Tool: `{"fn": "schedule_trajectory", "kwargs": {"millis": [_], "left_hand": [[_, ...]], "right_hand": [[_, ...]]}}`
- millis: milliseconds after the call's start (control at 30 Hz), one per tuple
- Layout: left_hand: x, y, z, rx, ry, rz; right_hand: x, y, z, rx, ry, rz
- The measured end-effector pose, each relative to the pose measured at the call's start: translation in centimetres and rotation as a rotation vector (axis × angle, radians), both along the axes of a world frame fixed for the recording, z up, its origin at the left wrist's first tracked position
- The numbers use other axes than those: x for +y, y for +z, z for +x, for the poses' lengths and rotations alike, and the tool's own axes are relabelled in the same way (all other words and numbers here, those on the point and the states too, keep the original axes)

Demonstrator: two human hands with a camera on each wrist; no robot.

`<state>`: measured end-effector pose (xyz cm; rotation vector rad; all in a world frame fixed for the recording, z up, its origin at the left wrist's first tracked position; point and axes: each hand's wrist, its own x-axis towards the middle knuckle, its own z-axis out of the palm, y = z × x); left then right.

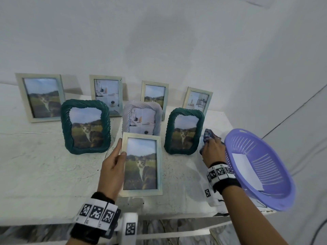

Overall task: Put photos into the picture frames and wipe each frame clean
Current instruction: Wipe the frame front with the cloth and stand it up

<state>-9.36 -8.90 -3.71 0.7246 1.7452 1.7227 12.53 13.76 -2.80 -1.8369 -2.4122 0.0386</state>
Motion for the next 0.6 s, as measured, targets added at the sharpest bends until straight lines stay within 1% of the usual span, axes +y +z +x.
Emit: {"fn": "schedule_trajectory", "kwargs": {"millis": [67, 167, 267, 333, 400, 433, 467, 500, 533, 600], "left_hand": [[-0.2, -0.1, -0.1, 0.008, -0.001, -0.011], [-0.5, -0.2, 0.0, -0.001, -0.001, -0.008], [-0.5, 0.0, 0.0, -0.010, -0.014, -0.002], [-0.5, 0.3, 0.1, -0.011, -0.023, 0.003], [-0.3, 0.5, 0.1, -0.016, -0.020, 0.010], [-0.1, 0.6, 0.2, -0.022, -0.014, 0.013], [0.0, 0.8, 0.3, -0.030, -0.011, 0.015], [0.1, 0.9, 0.5, -0.043, -0.015, 0.018], [0.3, 1.0, 0.8, -0.056, -0.018, 0.020], [0.7, 1.4, 1.4, -0.080, -0.018, 0.018]], "right_hand": [[1.1, -1.4, -0.2, -0.021, -0.010, -0.076], [1.9, -3.1, 0.1, -0.088, 0.027, -0.201], [2.1, -3.7, 0.7, -0.032, 0.017, -0.259], [1.0, -3.0, 0.9, -0.026, 0.007, -0.210], [-1.4, -1.5, 0.7, 0.012, 0.039, -0.063], [-2.9, -0.7, 0.4, 0.105, 0.074, -0.005], [-4.6, 0.0, 0.1, 0.253, 0.114, 0.001], [-6.2, 0.7, -0.4, 0.452, 0.136, -0.082], [-7.8, 1.3, -1.0, 0.676, 0.125, -0.256], [-10.8, 2.2, -2.2, 1.090, 0.059, -0.698]]}}
